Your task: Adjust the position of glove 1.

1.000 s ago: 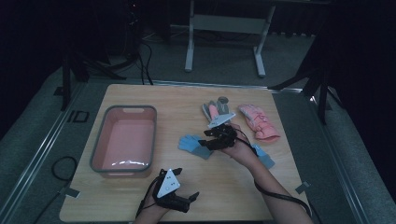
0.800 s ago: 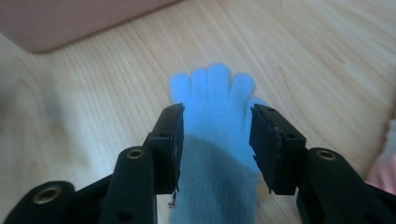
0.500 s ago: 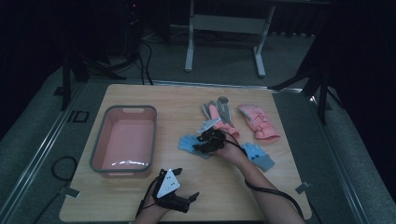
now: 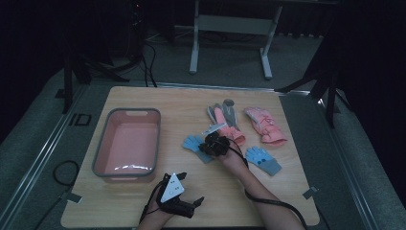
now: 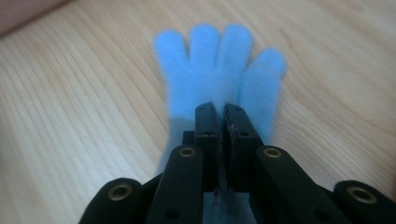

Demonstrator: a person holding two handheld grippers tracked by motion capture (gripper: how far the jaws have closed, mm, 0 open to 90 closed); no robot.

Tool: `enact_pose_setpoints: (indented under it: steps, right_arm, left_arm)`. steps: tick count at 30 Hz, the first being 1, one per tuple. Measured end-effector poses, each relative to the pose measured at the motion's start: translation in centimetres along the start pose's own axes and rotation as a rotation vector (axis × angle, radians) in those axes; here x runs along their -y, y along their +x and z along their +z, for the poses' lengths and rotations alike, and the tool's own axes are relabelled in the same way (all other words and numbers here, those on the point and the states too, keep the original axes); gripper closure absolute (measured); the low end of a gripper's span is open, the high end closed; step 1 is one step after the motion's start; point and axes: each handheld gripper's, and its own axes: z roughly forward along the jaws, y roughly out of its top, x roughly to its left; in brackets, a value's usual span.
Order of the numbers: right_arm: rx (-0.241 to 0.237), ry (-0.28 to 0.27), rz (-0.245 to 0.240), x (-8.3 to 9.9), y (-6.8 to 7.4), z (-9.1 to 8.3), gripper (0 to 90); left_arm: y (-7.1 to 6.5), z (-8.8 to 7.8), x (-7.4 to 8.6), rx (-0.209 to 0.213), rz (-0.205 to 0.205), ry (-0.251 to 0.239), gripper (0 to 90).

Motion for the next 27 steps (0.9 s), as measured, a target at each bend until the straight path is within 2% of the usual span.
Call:
enact_pose_setpoints:
  steps: [1,3,6,9,11,15,21,23,25,27]
  right_arm:
    - [0.008,-0.043,0.050,-0.3,0.5,-1.0,86.1]
    - [-0.004,-0.078,0.107,-0.6,0.9,-2.2,86.1]
    - [0.058,-0.115,0.147,-1.1,2.1,-4.5,86.1]
    - [0.155,-0.121,0.179,-1.1,3.4,-6.4,86.2]
    - [0.175,-0.128,0.207,-0.9,3.9,-7.3,86.2]
    - [0.220,-0.158,0.272,0.1,4.7,-9.0,86.2]
    - [0.292,-0.177,0.315,2.4,5.8,-10.4,86.2]
    - [0.306,-0.190,0.345,3.4,5.9,-10.9,86.2]
    - [0.296,-0.207,0.429,4.4,5.6,-11.2,86.1]
    - [0.312,-0.205,0.454,5.1,5.7,-11.3,86.2]
  left_arm:
    - [0.0,0.0,0.0,-0.001,0.000,-0.001,0.2]
    - [0.0,0.0,0.0,-0.003,0.004,-0.002,0.2]
    - [0.0,0.0,0.0,-0.003,0.002,0.001,0.2]
    - [0.0,0.0,0.0,-0.005,0.004,-0.002,0.2]
    - [0.0,0.0,0.0,-0.007,0.000,-0.003,0.2]
    - [0.0,0.0,0.0,-0.008,0.003,0.002,0.2]
    - [0.0,0.0,0.0,-0.010,0.002,-0.001,0.2]
    - [-0.1,0.0,0.0,-0.013,-0.004,-0.002,0.2]
    - [0.0,0.0,0.0,-0.012,-0.002,0.002,0.2]
    - [0.0,0.0,0.0,-0.013,0.004,0.003,0.2]
